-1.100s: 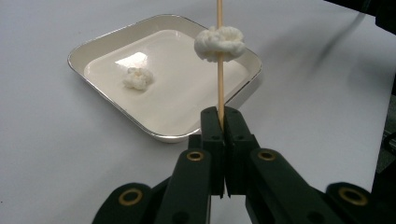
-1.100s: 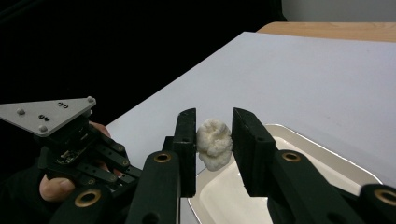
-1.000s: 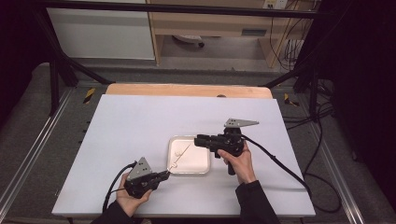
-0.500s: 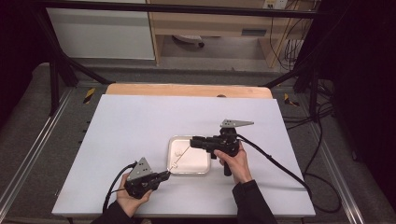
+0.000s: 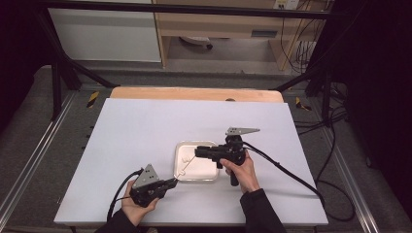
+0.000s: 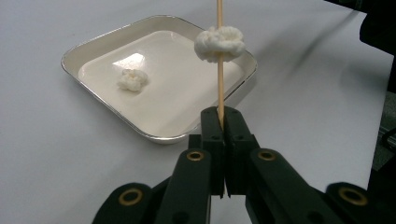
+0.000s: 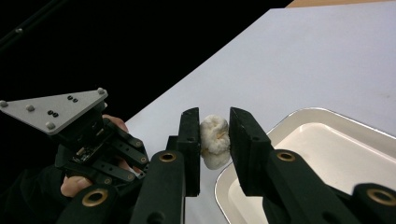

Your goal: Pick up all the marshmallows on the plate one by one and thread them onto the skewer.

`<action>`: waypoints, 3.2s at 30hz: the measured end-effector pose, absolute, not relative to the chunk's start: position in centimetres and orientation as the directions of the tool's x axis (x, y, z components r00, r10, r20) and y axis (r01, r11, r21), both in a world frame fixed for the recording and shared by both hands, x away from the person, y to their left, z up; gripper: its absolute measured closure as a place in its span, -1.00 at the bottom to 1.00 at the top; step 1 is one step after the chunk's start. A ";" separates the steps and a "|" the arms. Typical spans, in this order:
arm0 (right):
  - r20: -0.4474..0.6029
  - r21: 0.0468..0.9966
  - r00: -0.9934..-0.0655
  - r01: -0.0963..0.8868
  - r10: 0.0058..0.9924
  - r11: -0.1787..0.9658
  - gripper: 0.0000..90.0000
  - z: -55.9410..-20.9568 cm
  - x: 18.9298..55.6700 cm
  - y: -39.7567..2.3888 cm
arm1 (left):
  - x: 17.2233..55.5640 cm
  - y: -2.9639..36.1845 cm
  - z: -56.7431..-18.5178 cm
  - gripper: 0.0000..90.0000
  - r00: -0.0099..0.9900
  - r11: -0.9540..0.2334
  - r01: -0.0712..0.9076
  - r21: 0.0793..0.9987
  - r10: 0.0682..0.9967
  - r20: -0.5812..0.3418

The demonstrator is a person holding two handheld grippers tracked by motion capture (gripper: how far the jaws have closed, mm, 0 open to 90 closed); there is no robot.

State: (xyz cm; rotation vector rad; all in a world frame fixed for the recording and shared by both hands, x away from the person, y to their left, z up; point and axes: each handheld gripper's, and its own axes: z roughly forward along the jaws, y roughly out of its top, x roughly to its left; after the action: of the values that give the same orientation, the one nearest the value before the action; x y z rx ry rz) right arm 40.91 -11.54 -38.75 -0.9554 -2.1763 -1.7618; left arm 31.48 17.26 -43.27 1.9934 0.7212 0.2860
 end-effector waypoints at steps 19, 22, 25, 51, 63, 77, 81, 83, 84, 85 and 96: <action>0.517 0.804 -0.776 0.585 0.362 0.104 0.68 -39.9 40.1 -10.6 | 31.6 17.0 -43.5 0.97 0.796 -0.367 0.377 0.851 0.598 -0.095; 0.528 0.795 -0.773 0.596 0.352 0.115 0.68 -40.4 39.9 -10.3 | 31.6 16.8 -43.5 0.97 0.796 -0.371 0.378 0.848 0.599 -0.093; 0.533 0.789 -0.771 0.601 0.349 0.124 0.68 -40.8 39.9 -10.0 | 31.7 16.7 -43.6 0.97 0.795 -0.371 0.380 0.847 0.600 -0.094; 0.382 0.835 -0.791 0.517 0.478 0.188 -0.24 -39.9 39.4 -11.2 | 32.1 17.5 -43.5 0.97 0.769 -0.351 0.407 0.843 0.630 -0.109; 0.231 0.827 -0.763 0.481 0.603 0.292 -0.81 -40.8 39.8 -13.3 | 32.6 19.1 -42.6 0.97 0.748 -0.363 0.439 0.822 0.654 -0.111; 0.138 0.805 -0.758 0.461 0.638 0.373 -0.88 -40.4 40.6 -11.0 | 32.4 21.9 -42.4 0.97 0.733 -0.344 0.452 0.823 0.669 -0.123; 0.105 0.786 -0.763 0.456 0.638 0.417 -0.87 -40.7 41.2 -9.3 | 32.4 22.2 -42.5 0.97 0.733 -0.344 0.454 0.822 0.669 -0.125; 0.091 0.780 -0.764 0.453 0.638 0.432 -0.86 -40.9 41.5 -8.5 | 32.4 22.2 -42.6 0.97 0.732 -0.343 0.455 0.822 0.669 -0.126; 0.093 0.775 -0.763 0.458 0.639 0.435 -0.86 -41.0 41.7 -8.1 | 32.4 22.2 -42.6 0.97 0.731 -0.342 0.454 0.823 0.670 -0.126; 0.088 0.772 -0.763 0.459 0.641 0.440 -0.86 -41.0 41.9 -7.8 | 32.4 22.2 -42.6 0.97 0.731 -0.341 0.455 0.823 0.670 -0.126; 0.053 0.745 -0.770 0.454 0.635 0.489 -0.78 -42.1 42.9 -5.2 | 32.6 22.3 -43.0 0.97 0.723 -0.341 0.463 0.818 0.679 -0.127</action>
State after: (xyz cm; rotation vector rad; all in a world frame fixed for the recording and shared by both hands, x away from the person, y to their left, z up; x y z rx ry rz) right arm 42.93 -5.25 -42.09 -1.0818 -2.9035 -1.3333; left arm 32.55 22.32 -42.95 2.0001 0.8699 0.2939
